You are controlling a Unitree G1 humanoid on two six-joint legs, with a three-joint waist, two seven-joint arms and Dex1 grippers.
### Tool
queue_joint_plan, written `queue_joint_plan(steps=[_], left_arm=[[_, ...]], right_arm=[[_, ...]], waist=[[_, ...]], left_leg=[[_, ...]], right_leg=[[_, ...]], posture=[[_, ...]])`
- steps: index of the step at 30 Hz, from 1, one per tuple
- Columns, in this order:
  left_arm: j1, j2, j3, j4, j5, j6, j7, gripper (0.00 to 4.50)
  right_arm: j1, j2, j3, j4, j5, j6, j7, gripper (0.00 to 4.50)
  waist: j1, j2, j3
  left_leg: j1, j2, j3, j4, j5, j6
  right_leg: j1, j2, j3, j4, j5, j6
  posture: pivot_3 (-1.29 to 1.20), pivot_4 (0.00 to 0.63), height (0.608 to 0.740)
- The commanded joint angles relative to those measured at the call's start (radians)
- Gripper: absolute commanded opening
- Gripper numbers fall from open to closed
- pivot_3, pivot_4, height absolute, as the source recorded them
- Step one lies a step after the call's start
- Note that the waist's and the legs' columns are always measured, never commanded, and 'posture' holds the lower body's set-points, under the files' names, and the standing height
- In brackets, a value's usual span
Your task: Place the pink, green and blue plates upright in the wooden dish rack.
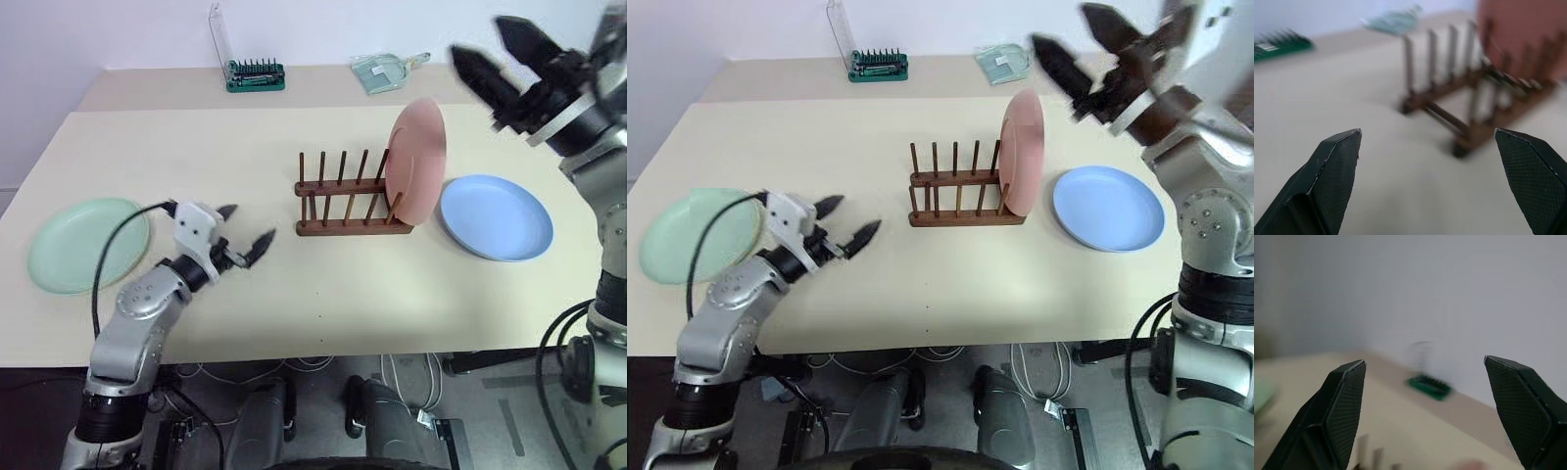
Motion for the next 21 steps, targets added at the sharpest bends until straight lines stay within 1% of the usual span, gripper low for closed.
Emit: queue_joint_plan(steps=[1,3,4,6,9,12,14,16,21], left_arm=[[-0.046,0.006,0.118,-0.003,0.010,0.058,0.123,4.50],[-0.080,0.009,0.200,0.011,0.030,0.130,0.236,4.50],[-0.093,0.008,0.224,0.013,0.036,0.156,0.276,4.50],[-0.127,0.000,0.329,0.013,0.056,0.244,0.409,4.50],[-0.150,0.013,0.428,0.006,0.135,0.347,0.566,4.50],[-0.168,0.002,0.572,-0.001,0.186,0.436,0.708,4.50],[-0.163,-0.005,0.624,-0.012,0.203,0.479,0.751,4.50],[-0.150,-0.015,0.655,-0.019,0.196,0.535,0.753,4.50],[-0.154,-0.085,0.747,-0.031,0.167,0.654,0.767,4.50]], right_arm=[[0.020,-0.008,0.126,-0.066,-0.097,-0.051,0.141,3.92],[0.030,0.012,0.201,-0.067,-0.165,-0.078,0.179,3.92],[0.030,0.022,0.219,-0.060,-0.187,-0.087,0.187,3.92],[0.039,0.056,0.261,-0.045,-0.240,-0.117,0.199,3.92],[0.043,0.097,0.281,-0.021,-0.277,-0.134,0.219,3.92],[0.035,0.133,0.291,0.028,-0.313,-0.156,0.234,3.92],[0.036,0.150,0.294,0.047,-0.334,-0.167,0.247,3.92],[0.036,0.165,0.293,0.058,-0.348,-0.172,0.256,3.92],[0.038,0.193,0.284,0.063,-0.367,-0.171,0.270,3.92]], waist=[[0.002,0.000,0.000],[0.002,-0.001,0.000],[0.002,-0.001,0.000],[0.003,-0.002,0.001],[0.003,-0.003,0.001],[0.003,-0.006,0.001],[0.003,-0.007,0.001],[0.005,-0.008,0.001],[0.005,-0.009,0.000]], left_leg=[[0.001,0.000,0.000,0.000,0.000,0.000],[0.001,0.000,0.001,0.001,0.000,0.000],[0.001,0.000,0.001,0.001,0.000,0.000],[0.000,0.000,0.001,0.001,0.000,0.000],[0.000,0.000,0.002,0.001,0.000,0.000],[0.001,0.000,0.002,0.001,0.000,0.000],[0.001,0.000,0.002,0.001,0.000,0.000],[0.001,0.000,0.002,0.001,0.000,-0.001],[0.001,0.000,0.002,0.001,-0.001,-0.003]], right_leg=[[0.000,0.000,0.000,0.000,0.000,0.000],[0.001,0.000,0.000,0.000,0.000,-0.001],[0.001,0.000,0.000,0.000,0.000,-0.001],[0.000,-0.001,0.000,0.000,0.001,0.001],[0.000,0.000,0.000,0.000,0.002,0.002],[0.001,0.000,0.000,0.001,0.003,0.002],[0.001,0.000,0.000,0.001,0.003,0.002],[0.001,-0.001,0.000,0.001,0.003,0.002],[0.001,-0.001,0.000,0.000,0.005,-0.002]], posture=[[0.00,0.150,0.740],[0.00,0.150,0.740],[0.00,0.150,0.740],[0.00,0.150,0.740],[0.00,0.150,0.740],[0.00,0.150,0.740],[0.00,0.150,0.740],[0.00,0.150,0.740],[0.00,0.150,0.740]])
